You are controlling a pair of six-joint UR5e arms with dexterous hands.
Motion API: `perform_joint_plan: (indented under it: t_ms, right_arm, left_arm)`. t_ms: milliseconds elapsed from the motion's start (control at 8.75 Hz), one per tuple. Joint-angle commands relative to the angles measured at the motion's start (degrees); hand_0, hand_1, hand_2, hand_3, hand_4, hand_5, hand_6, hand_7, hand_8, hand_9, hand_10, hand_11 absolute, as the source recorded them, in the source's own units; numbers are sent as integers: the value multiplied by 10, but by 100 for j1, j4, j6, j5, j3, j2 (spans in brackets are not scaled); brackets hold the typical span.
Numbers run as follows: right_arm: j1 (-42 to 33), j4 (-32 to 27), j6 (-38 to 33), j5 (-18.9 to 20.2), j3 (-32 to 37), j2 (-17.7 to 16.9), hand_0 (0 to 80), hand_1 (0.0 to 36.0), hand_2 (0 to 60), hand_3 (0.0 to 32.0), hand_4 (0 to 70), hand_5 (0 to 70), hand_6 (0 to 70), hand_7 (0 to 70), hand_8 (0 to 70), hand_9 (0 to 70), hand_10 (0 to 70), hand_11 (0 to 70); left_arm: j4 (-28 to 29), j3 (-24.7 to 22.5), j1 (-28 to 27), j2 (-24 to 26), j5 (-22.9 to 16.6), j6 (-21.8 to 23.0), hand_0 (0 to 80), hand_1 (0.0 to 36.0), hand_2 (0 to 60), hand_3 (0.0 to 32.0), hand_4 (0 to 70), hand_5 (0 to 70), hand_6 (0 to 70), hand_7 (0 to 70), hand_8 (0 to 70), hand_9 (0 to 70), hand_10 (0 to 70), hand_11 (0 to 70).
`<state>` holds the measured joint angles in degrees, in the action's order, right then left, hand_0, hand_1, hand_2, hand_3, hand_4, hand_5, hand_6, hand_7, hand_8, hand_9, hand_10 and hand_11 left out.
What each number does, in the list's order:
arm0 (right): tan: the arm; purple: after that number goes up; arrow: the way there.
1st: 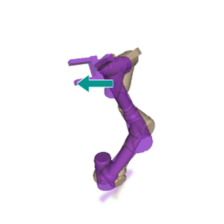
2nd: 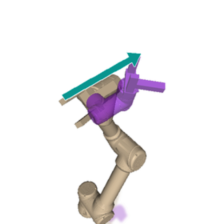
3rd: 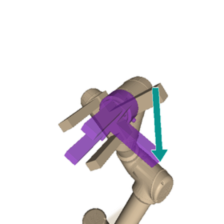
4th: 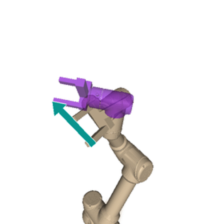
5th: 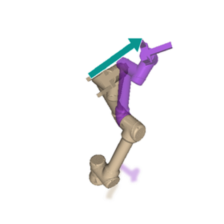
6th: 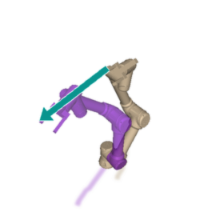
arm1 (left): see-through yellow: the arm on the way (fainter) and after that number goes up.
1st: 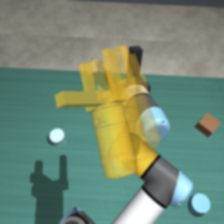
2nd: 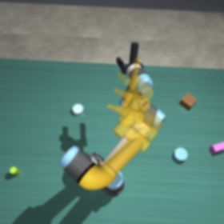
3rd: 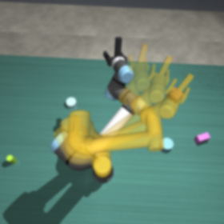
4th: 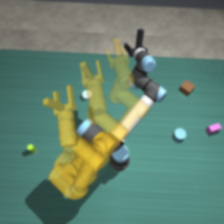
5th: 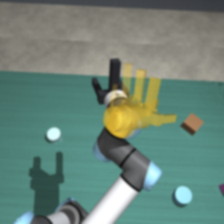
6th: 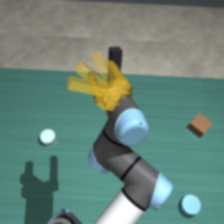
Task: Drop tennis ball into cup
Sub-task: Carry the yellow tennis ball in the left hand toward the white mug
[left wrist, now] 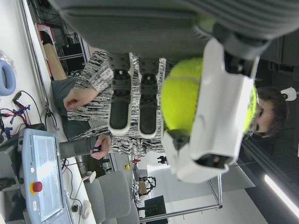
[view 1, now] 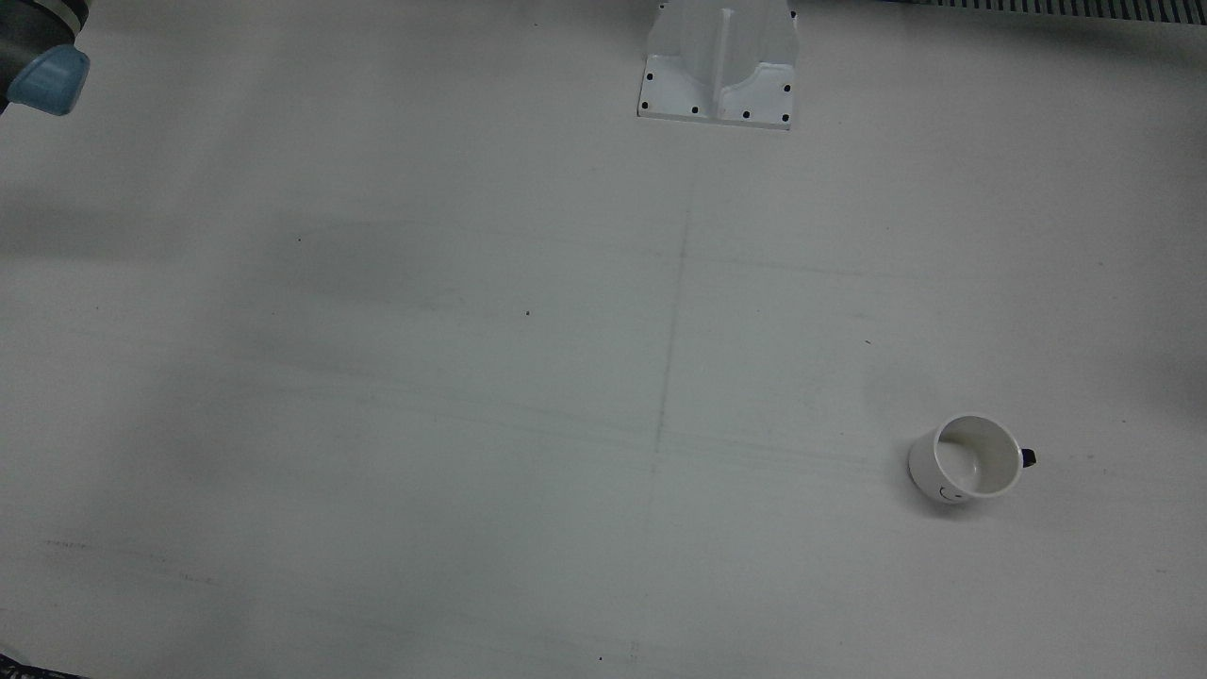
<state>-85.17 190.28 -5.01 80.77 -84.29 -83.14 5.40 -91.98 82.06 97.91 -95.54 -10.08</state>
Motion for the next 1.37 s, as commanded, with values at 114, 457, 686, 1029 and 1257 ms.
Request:
perform_joint_plan:
  t_ms: [114,457,686,1029,1257]
  right_arm:
    - [0,0,0,0,0,0,0,0,0,0,0,0,0,0,0,0,0,0]
    - [0,0,0,0,0,0,0,0,0,0,0,0,0,0,0,0,0,0]
    - [0,-9,0,0,0,0,0,0,0,0,0,0,0,0,0,0,0,0]
    - [0,0,0,0,0,0,0,0,0,0,0,0,0,0,0,0,0,0]
    - [0,0,0,0,0,0,0,0,0,0,0,0,0,0,0,0,0,0]
  left_arm:
    - [-303,-663,-1249,18,26,59,800,360,600,0,278,267,700,700,368,448,339,516]
    - [-364,-768,-2401,79,333,15,800,360,600,0,264,278,700,700,366,429,343,520]
    - [-426,-813,-3167,132,631,-12,800,360,600,0,266,274,700,700,362,428,342,518]
    - [-322,-568,-3319,158,659,-100,800,360,600,0,259,265,700,695,345,404,341,518]
    - [-233,-488,-3310,132,668,-56,800,360,600,0,236,256,615,393,287,288,342,520]
